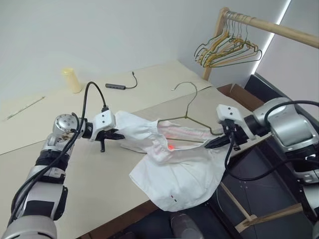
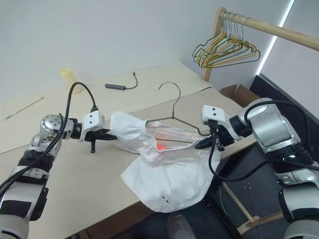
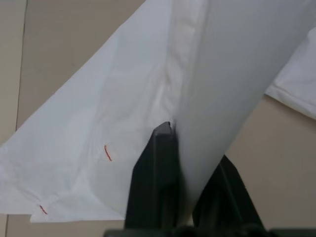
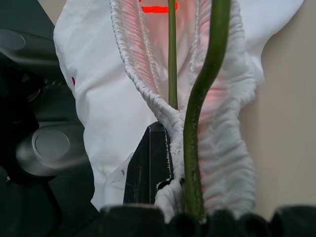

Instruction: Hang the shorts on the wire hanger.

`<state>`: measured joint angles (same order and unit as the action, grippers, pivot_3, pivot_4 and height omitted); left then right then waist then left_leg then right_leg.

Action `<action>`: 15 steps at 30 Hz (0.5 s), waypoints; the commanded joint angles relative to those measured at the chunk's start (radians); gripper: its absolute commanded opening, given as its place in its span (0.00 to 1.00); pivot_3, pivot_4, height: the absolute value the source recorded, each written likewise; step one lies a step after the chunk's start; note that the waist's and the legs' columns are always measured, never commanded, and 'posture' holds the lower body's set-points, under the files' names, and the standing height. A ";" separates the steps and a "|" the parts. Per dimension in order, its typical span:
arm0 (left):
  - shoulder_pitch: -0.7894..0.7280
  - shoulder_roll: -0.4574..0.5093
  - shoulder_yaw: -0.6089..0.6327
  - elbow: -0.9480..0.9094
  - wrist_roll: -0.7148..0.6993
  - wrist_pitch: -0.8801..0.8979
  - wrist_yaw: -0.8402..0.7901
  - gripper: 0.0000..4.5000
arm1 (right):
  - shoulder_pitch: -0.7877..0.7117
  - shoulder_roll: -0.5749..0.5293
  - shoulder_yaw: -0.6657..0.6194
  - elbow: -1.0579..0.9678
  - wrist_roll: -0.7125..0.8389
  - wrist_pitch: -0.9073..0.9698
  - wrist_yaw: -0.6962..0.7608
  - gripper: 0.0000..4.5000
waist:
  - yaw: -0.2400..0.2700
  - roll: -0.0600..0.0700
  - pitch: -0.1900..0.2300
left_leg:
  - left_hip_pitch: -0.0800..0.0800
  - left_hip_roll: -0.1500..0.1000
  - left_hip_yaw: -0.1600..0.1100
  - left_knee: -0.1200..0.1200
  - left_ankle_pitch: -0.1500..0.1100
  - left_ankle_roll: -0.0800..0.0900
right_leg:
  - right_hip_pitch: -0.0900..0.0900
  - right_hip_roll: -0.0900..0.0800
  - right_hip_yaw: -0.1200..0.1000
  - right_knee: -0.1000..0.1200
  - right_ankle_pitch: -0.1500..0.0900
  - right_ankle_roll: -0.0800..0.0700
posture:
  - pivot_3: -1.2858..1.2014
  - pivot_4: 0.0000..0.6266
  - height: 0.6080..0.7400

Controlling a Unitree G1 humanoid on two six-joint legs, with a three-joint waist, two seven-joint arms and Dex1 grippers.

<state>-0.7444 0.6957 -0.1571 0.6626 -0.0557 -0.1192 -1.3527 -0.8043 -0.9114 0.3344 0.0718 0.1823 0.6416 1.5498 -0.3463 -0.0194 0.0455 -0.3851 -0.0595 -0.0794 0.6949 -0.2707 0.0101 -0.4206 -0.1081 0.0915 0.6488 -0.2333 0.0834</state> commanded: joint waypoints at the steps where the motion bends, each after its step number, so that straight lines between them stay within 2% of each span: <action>1: -0.016 0.037 0.066 -0.155 -0.121 0.046 -0.097 0.35 | -0.040 0.007 -0.027 0.000 0.025 -0.013 0.021 0.00 | 0.001 0.000 0.000 | 0.000 0.000 0.000 0.000 0.000 0.000 | 0.000 0.000 0.000 0.000 0.000 0.000 | 0.42 0.00 1.00; 5: -0.037 0.095 0.079 -0.266 -0.267 0.122 -0.240 0.63 | -0.041 0.013 -0.023 0.002 0.022 -0.015 0.019 0.00 | 0.002 0.000 0.000 | 0.000 0.000 0.000 0.000 0.000 0.000 | 0.000 0.000 0.000 0.000 0.000 0.000 | 0.42 0.00 1.00; 7: -0.052 0.122 0.065 -0.298 -0.346 0.135 -0.259 0.77 | -0.040 0.016 -0.023 0.002 0.021 -0.015 0.017 0.00 | 0.004 0.000 0.000 | 0.000 0.000 0.000 0.000 0.000 0.000 | 0.000 0.000 0.000 0.000 0.000 0.000 | 0.42 0.00 1.00; 9: -0.078 0.123 0.052 -0.305 -0.380 0.147 -0.262 0.77 | -0.037 0.018 -0.023 -0.002 0.022 -0.014 0.014 0.00 | 0.006 0.000 0.000 | 0.000 0.000 0.000 0.000 0.000 0.000 | 0.000 0.000 0.000 0.000 0.000 0.000 | 0.42 0.00 1.00; 11: -0.111 0.086 0.053 -0.284 -0.345 0.145 -0.260 0.77 | -0.036 0.019 -0.024 -0.007 0.024 -0.011 0.013 0.00 | 0.010 0.000 0.000 | 0.001 0.000 0.000 0.001 0.000 0.000 | 0.001 0.000 0.000 0.000 0.000 0.000 | 0.42 0.00 1.00; 15: -0.162 -0.014 -0.032 -0.178 -0.183 0.057 -0.183 0.77 | -0.035 0.021 -0.025 -0.020 0.027 -0.005 0.012 0.00 | 0.022 0.001 -0.001 | 0.002 0.000 0.000 0.001 0.000 0.000 | 0.003 0.000 0.000 0.000 0.000 0.001 | 0.42 0.00 1.00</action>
<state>-0.8848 0.6991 -0.1600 0.4448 -0.2968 -0.0234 -1.5653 -0.8182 -0.8888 0.3359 0.0771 0.1838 0.6407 1.5489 -0.3239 -0.0180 0.0445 -0.3831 -0.0599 -0.0794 0.6961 -0.2704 0.0106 -0.4175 -0.1081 0.0911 0.6483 -0.2330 0.0840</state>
